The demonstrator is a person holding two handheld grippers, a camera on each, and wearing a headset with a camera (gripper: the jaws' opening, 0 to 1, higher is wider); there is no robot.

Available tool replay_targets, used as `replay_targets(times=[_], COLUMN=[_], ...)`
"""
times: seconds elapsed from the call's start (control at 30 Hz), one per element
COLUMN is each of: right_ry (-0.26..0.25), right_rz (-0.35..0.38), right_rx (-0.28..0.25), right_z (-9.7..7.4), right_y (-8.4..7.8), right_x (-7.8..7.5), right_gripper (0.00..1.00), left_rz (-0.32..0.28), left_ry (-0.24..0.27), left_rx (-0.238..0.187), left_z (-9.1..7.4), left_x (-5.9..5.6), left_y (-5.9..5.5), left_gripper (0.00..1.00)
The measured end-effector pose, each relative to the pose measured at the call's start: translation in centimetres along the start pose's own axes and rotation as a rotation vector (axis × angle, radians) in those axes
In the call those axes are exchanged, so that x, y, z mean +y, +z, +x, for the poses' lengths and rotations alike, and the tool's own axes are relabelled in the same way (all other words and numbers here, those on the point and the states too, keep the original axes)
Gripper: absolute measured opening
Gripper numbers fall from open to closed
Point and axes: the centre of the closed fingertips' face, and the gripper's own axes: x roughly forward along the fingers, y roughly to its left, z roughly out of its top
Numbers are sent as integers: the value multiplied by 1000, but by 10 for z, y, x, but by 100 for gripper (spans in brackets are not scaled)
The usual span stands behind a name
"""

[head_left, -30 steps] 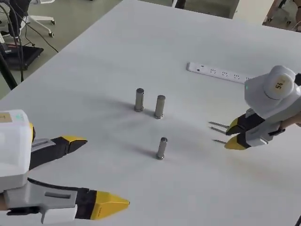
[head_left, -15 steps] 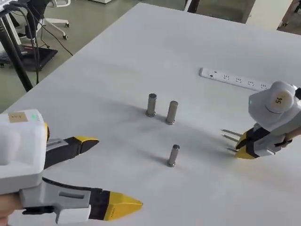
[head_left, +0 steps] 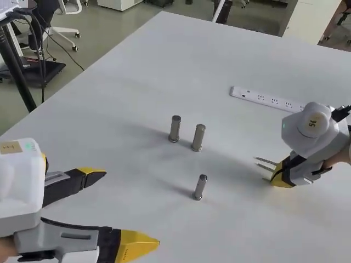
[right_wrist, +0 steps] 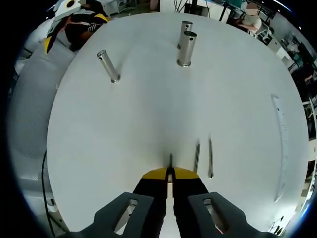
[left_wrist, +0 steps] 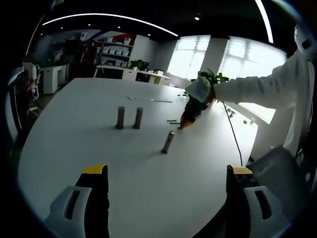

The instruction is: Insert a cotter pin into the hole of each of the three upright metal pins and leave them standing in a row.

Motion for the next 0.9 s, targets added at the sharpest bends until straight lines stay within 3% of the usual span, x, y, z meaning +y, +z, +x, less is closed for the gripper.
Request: replay_targets(times=[0.13,0.27,0.33,0.57,0.73,0.83,0.9], right_ry=[-27,-44,-50,-25,-57,-31,-40], right_rz=[16,18,37,108,56,92,88], right_rx=[31,46,38,-23,-55,-141,-161], right_z=[0,-1,-1,-2,-10,-21,-29], right_y=[1,0,-1,-1,7,23,27], right_x=[1,0,0,0,4,16,20], right_gripper=[0,0,0,0,0,0,0], left_rz=[-3,-4,-1,0,-11,-16,-19], left_ry=[7,14,11,9,0,-7,-4], left_rx=[-7,-10,-8,-14,5,17,17], left_z=[-3,-5,-7,-11,-10,-6,-4], left_x=[1,1,-1,-5,-8,-11,-11], left_y=[1,2,2,5,1,-3,-4], left_gripper=[99,90,92,93,95,95,94])
